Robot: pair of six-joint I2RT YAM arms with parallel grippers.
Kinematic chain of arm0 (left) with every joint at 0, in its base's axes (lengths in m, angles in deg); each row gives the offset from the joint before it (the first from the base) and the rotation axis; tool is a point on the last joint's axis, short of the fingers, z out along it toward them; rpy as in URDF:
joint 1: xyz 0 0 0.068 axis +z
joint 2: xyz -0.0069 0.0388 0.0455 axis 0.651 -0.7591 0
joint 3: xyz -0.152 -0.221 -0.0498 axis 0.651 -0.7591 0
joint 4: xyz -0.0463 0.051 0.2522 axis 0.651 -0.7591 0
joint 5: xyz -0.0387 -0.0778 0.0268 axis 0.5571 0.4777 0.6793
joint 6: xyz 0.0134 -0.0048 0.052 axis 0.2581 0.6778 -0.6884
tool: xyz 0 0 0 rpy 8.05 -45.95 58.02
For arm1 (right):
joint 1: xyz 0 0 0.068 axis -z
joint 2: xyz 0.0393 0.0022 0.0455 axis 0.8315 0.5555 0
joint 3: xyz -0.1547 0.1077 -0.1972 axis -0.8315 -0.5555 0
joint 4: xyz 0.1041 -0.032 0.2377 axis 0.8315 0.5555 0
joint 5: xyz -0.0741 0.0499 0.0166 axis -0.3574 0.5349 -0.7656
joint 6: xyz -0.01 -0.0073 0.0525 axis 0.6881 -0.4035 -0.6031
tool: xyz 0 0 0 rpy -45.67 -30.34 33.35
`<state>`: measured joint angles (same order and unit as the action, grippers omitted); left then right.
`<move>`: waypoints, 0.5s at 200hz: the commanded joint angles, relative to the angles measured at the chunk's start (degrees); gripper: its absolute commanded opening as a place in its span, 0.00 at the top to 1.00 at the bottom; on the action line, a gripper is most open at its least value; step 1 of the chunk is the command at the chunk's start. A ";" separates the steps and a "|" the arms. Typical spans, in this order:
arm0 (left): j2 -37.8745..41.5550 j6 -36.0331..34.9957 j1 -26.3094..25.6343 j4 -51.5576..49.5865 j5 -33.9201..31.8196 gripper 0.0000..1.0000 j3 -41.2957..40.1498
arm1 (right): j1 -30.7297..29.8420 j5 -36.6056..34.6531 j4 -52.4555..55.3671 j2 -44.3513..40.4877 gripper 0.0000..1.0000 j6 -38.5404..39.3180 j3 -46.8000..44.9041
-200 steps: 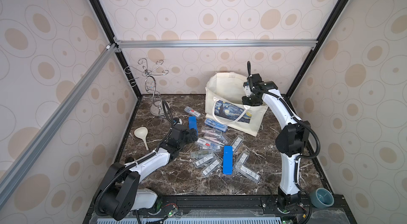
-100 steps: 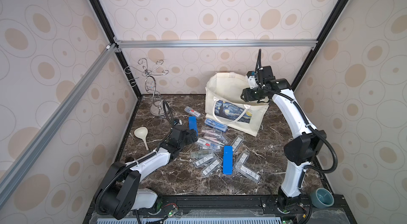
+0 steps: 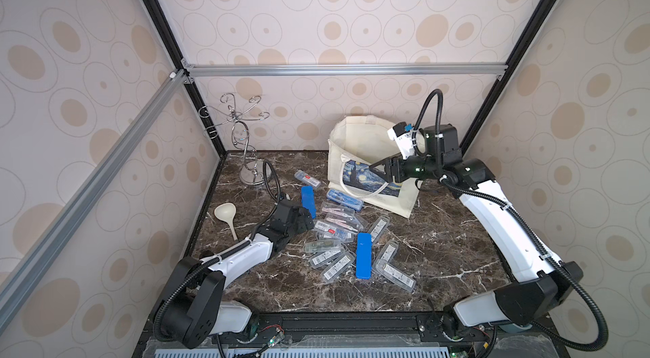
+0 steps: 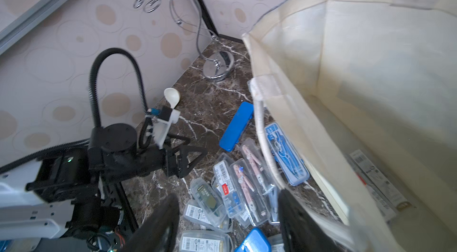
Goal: Put the compass set into the canvas bag
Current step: Place the compass set in the canvas bag, then pick up the compass set at the center of the board.
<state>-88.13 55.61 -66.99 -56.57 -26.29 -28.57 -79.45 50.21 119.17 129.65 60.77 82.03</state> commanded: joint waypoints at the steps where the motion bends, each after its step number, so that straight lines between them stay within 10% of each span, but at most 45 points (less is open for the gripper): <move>1: -1.04 -1.41 0.11 -2.56 0.05 0.00 2.65 | -3.50 1.94 -2.61 -4.10 0.33 1.60 -5.29; 100: -5.94 -3.09 0.09 -3.71 -1.74 0.00 5.93 | -14.37 -8.45 -9.65 -11.07 0.23 -3.21 -25.13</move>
<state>-92.35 54.91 -66.99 -59.48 -26.99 -25.62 -92.42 44.81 113.86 117.69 59.87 58.62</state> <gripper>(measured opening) 0.998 0.767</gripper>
